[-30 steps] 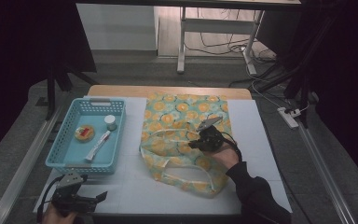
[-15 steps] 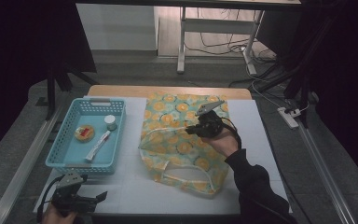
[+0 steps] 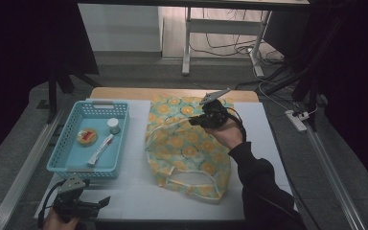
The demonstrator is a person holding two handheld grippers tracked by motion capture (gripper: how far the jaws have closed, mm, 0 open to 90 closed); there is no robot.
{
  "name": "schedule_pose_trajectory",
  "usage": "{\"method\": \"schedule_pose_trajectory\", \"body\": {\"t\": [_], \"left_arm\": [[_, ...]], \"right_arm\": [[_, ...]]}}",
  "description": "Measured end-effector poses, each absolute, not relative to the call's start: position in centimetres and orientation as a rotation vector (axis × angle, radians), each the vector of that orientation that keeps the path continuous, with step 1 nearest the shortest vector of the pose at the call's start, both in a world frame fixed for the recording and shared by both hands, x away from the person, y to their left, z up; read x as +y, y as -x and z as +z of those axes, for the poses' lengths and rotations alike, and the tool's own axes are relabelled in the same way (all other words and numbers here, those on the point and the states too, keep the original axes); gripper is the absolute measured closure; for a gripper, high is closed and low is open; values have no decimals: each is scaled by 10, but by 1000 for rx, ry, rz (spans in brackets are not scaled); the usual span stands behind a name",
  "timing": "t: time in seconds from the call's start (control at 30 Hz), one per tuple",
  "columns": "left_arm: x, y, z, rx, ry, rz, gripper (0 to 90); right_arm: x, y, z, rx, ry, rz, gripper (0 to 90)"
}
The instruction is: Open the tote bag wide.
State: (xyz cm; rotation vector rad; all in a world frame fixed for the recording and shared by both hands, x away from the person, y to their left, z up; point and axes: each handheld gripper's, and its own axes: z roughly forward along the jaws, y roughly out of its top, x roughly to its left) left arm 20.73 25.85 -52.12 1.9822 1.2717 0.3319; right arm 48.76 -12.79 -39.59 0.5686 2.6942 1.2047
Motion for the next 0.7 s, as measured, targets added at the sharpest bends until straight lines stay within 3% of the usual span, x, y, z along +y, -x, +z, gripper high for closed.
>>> {"method": "schedule_pose_trajectory", "body": {"t": [0.7], "left_arm": [[260, -207, -521, 1279, -1970, 326, 0]], "right_arm": [[-121, -510, -379, 2643, -611, 1258, 900]]}}
